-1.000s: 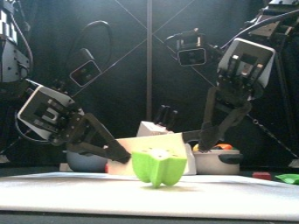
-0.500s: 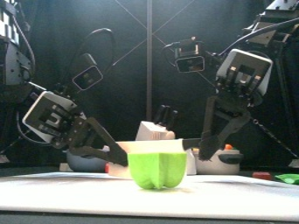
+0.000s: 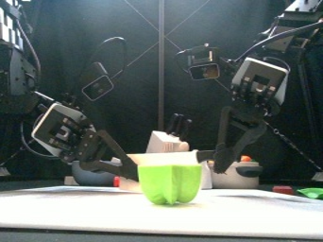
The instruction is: Cut starfruit
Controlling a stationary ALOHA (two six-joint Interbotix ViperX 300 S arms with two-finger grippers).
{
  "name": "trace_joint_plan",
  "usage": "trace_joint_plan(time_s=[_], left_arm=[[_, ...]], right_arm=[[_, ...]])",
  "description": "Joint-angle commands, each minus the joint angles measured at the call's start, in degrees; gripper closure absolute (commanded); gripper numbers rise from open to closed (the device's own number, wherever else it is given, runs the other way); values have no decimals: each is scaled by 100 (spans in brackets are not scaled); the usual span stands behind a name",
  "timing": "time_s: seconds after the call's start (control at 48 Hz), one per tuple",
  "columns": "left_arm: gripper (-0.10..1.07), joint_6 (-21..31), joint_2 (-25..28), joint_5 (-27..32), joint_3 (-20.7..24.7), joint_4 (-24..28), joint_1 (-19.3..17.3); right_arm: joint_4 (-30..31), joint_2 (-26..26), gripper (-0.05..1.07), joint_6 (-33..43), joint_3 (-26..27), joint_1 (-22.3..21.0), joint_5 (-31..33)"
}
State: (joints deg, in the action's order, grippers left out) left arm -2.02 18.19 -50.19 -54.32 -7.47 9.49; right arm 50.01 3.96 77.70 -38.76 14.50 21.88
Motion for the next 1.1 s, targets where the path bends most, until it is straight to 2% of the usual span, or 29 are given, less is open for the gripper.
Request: trace_joint_plan(time_s=[0.0,0.229,0.417,0.583,1.083], left_arm=[[47,-18,-62,-9,105,18,-18],[47,-18,-202,-9,105,53,53],[47,-18,-545,-9,97,237,290],[47,-9,-756,26,97,299,316],[47,-9,-791,79,114,299,334]], right_arm=[[26,-79,64,18,149,-167,26],[0,-114,64,9,272,-132,26],[9,-229,64,9,369,-35,26],[0,-281,64,18,369,-18,26],[-18,-281,64,18,413,9,26]])
